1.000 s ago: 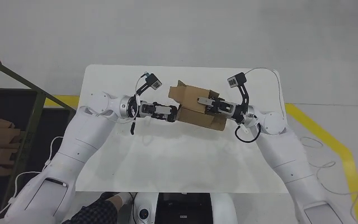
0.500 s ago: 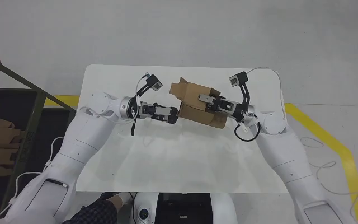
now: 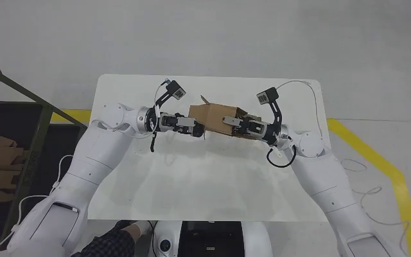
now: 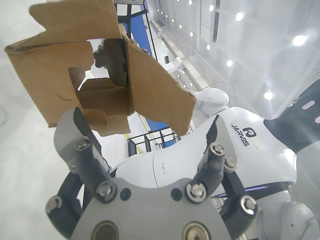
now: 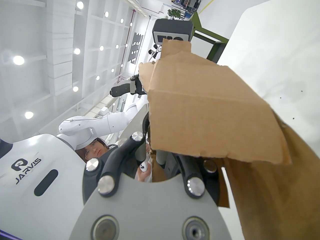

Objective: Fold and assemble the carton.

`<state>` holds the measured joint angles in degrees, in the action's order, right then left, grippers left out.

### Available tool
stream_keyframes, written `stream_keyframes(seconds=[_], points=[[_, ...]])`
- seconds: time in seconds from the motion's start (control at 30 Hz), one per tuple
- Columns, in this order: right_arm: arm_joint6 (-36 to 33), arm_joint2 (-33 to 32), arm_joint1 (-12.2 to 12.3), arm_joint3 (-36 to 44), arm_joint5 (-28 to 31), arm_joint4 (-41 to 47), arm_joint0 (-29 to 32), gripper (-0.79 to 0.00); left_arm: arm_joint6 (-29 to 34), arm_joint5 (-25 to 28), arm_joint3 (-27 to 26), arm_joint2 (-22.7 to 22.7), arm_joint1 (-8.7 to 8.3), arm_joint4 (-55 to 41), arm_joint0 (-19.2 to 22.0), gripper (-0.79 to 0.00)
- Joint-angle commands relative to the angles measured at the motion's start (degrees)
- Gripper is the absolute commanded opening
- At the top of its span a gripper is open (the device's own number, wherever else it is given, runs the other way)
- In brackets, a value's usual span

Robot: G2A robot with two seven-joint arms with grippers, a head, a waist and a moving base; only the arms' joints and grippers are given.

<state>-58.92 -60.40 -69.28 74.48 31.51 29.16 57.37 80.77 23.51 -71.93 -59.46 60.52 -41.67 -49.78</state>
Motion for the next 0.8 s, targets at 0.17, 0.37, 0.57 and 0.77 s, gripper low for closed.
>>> stream_keyframes(seconds=[0.17,0.37,0.57,0.77], points=[[-1.45,0.42,-0.10,-0.24,0.20,0.72,0.15,-0.785,0.06,-0.06,0.12,-0.10,0.11,-0.02,0.12,0.000],[-2.17,0.88,-0.22,-0.12,0.18,0.96,0.17,-0.785,0.08,-0.08,0.22,-0.10,0.23,0.03,0.21,0.000],[-1.87,0.89,-0.32,-0.48,0.01,1.19,0.00,-0.785,0.18,-0.18,0.07,-0.26,0.26,0.20,0.20,0.000],[-1.22,-0.38,-0.20,-1.61,0.07,1.70,-0.49,-0.785,0.35,-0.35,-0.05,-0.87,0.13,0.34,-0.18,0.000]])
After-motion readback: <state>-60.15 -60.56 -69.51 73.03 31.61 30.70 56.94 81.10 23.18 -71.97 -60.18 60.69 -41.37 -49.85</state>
